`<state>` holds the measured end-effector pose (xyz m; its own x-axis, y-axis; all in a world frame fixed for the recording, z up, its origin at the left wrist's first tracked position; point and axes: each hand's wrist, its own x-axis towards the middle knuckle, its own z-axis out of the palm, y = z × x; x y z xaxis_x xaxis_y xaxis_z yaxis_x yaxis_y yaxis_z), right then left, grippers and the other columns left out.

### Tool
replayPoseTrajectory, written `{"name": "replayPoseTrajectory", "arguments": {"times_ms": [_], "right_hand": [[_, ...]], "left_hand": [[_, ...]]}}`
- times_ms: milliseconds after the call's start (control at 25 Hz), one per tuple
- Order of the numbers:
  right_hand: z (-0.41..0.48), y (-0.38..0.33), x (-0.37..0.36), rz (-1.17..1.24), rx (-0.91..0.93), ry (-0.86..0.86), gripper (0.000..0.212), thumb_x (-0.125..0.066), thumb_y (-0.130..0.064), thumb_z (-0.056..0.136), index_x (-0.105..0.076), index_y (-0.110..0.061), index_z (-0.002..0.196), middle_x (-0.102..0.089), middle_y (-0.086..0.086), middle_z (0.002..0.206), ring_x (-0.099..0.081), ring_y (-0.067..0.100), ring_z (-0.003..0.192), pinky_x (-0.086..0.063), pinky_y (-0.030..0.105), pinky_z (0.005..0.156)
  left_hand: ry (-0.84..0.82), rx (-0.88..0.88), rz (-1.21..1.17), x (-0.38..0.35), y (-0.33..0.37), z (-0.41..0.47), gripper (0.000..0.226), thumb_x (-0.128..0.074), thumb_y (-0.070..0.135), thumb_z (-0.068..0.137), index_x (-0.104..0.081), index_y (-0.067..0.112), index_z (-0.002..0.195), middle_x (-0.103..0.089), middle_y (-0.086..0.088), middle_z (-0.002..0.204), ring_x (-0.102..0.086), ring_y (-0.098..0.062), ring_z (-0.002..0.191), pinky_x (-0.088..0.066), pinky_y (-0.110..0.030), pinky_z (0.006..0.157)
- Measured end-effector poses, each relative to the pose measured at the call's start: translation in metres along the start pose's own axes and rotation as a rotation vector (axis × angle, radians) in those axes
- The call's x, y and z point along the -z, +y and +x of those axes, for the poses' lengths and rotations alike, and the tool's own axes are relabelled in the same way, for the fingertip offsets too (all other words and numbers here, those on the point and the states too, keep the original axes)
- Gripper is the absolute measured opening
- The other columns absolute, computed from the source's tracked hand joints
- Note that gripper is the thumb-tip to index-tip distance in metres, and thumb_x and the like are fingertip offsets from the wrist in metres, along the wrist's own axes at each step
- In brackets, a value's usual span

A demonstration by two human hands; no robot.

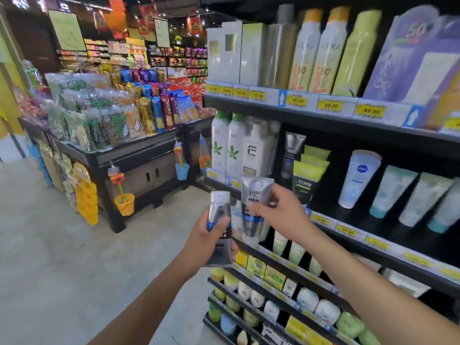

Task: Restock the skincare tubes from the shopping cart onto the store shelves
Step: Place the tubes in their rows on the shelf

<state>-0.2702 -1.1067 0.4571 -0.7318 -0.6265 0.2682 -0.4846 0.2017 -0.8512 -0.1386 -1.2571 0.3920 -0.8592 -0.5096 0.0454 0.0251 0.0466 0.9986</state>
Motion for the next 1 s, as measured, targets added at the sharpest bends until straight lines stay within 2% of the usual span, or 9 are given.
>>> {"name": "replayPoseTrajectory", "arguments": {"times_ms": [80, 160, 280, 360, 520, 680, 760, 840, 1000], "right_hand": [[0.014, -0.006, 0.008, -0.112, 0.013, 0.044, 0.023, -0.078, -0.038, 0.086, -0.060, -0.026, 0.079, -0.067, -0.003, 0.083, -0.064, 0.015, 0.081, -0.053, 0.037, 0.077], [0.031, -0.012, 0.013, -0.226, 0.025, 0.098, 0.032, -0.074, -0.043, 0.088, -0.059, -0.016, 0.083, -0.065, 0.008, 0.087, -0.061, 0.024, 0.081, -0.051, 0.043, 0.075], [0.050, -0.026, 0.022, -0.410, 0.068, 0.173, 0.029, -0.073, -0.042, 0.089, -0.059, -0.018, 0.083, -0.060, 0.001, 0.083, -0.054, 0.013, 0.083, -0.045, 0.038, 0.072], [0.061, -0.037, 0.029, -0.521, 0.062, 0.182, 0.024, -0.075, -0.041, 0.088, -0.061, -0.022, 0.087, -0.055, -0.008, 0.086, -0.050, 0.006, 0.089, -0.044, 0.032, 0.076], [0.085, -0.044, 0.034, -0.682, 0.009, 0.224, 0.028, -0.079, -0.043, 0.083, -0.066, -0.027, 0.102, -0.058, -0.007, 0.094, -0.051, 0.012, 0.099, -0.042, 0.034, 0.084], [0.101, -0.045, 0.040, -0.826, -0.011, 0.226, 0.029, -0.081, -0.044, 0.082, -0.063, -0.031, 0.101, -0.049, -0.021, 0.086, -0.041, -0.005, 0.085, -0.029, 0.032, 0.085], [0.110, -0.045, 0.044, -0.942, 0.020, 0.246, 0.031, -0.080, -0.050, 0.080, -0.065, -0.032, 0.100, -0.052, -0.020, 0.084, -0.045, 0.005, 0.089, -0.037, 0.037, 0.088], [0.119, -0.044, 0.047, -1.025, 0.021, 0.255, 0.033, -0.079, -0.053, 0.079, -0.066, -0.032, 0.101, -0.057, -0.017, 0.085, -0.051, 0.013, 0.092, -0.042, 0.039, 0.087], [0.137, -0.031, 0.054, -1.061, -0.051, 0.244, 0.028, -0.076, -0.052, 0.082, -0.066, -0.033, 0.099, -0.059, -0.017, 0.085, -0.054, 0.015, 0.092, -0.040, 0.040, 0.090]], "left_hand": [[-0.073, -0.005, -0.034, 0.000, -0.001, 0.028, 0.023, -0.056, 0.031, 0.105, -0.051, 0.023, 0.126, -0.070, -0.026, 0.098, -0.073, -0.040, 0.072, -0.063, -0.047, 0.067], [-0.139, -0.039, -0.027, 0.003, -0.012, 0.068, 0.030, -0.061, 0.044, 0.101, -0.053, 0.033, 0.128, -0.071, -0.019, 0.102, -0.073, -0.045, 0.077, -0.061, -0.060, 0.079], [-0.238, -0.090, 0.078, 0.008, -0.023, 0.119, 0.062, -0.064, 0.074, 0.084, -0.050, 0.047, 0.138, -0.071, 0.001, 0.126, -0.070, -0.032, 0.111, -0.053, -0.057, 0.102], [-0.296, -0.109, 0.129, 0.008, -0.027, 0.143, 0.072, -0.062, 0.074, 0.085, -0.044, 0.044, 0.148, -0.062, 0.011, 0.141, -0.059, -0.014, 0.129, -0.045, -0.044, 0.114], [-0.381, -0.080, 0.083, 0.010, -0.031, 0.179, 0.074, -0.060, 0.077, 0.082, -0.049, 0.038, 0.144, -0.069, 0.004, 0.132, -0.063, -0.018, 0.123, -0.046, -0.047, 0.112], [-0.470, -0.057, 0.034, 0.012, -0.036, 0.201, 0.049, -0.063, 0.072, 0.088, -0.054, 0.047, 0.129, -0.070, -0.003, 0.127, -0.066, -0.034, 0.119, -0.051, -0.055, 0.105], [-0.487, -0.052, 0.016, 0.012, -0.038, 0.208, 0.048, -0.063, 0.075, 0.083, -0.056, 0.051, 0.124, -0.073, -0.003, 0.119, -0.069, -0.040, 0.109, -0.052, -0.061, 0.101], [-0.502, -0.051, 0.012, 0.011, -0.039, 0.214, 0.046, -0.063, 0.075, 0.080, -0.056, 0.055, 0.121, -0.074, 0.000, 0.116, -0.071, -0.036, 0.106, -0.053, -0.059, 0.101], [-0.547, -0.048, -0.034, 0.009, -0.040, 0.221, 0.032, -0.065, 0.065, 0.088, -0.057, 0.055, 0.117, -0.074, -0.005, 0.113, -0.074, -0.038, 0.099, -0.054, -0.062, 0.097]]}}
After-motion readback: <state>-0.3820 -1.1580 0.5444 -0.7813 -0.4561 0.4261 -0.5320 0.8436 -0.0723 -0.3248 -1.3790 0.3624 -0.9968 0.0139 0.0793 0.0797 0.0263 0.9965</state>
